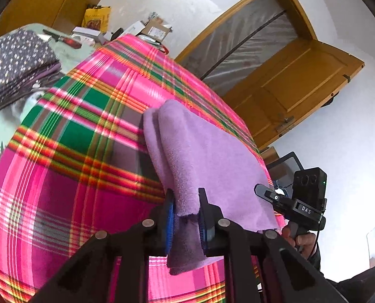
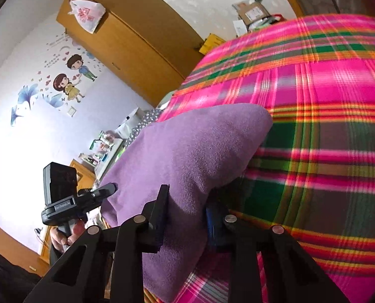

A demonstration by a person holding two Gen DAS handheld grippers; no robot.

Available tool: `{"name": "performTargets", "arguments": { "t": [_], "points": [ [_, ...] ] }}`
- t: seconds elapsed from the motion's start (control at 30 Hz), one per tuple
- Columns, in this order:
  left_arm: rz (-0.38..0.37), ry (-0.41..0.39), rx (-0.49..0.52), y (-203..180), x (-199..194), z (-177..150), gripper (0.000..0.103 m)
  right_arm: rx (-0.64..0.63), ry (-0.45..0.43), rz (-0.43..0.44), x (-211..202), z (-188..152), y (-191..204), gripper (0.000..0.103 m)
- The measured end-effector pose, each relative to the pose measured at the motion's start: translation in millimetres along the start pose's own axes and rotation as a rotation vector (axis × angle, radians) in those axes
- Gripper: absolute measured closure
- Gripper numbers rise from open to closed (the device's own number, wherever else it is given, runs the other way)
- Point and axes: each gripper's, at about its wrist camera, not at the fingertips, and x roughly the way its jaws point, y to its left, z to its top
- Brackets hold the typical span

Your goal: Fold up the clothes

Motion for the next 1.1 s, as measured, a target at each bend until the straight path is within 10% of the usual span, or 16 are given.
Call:
{"name": "performTargets", "arguments": {
  "t": [1.1],
  "points": [
    [-0.160,0.157,0.305,-151,161,60,0.086,-0.070,-0.161,-0.262,-143,66,-91,0.077]
  ]
}}
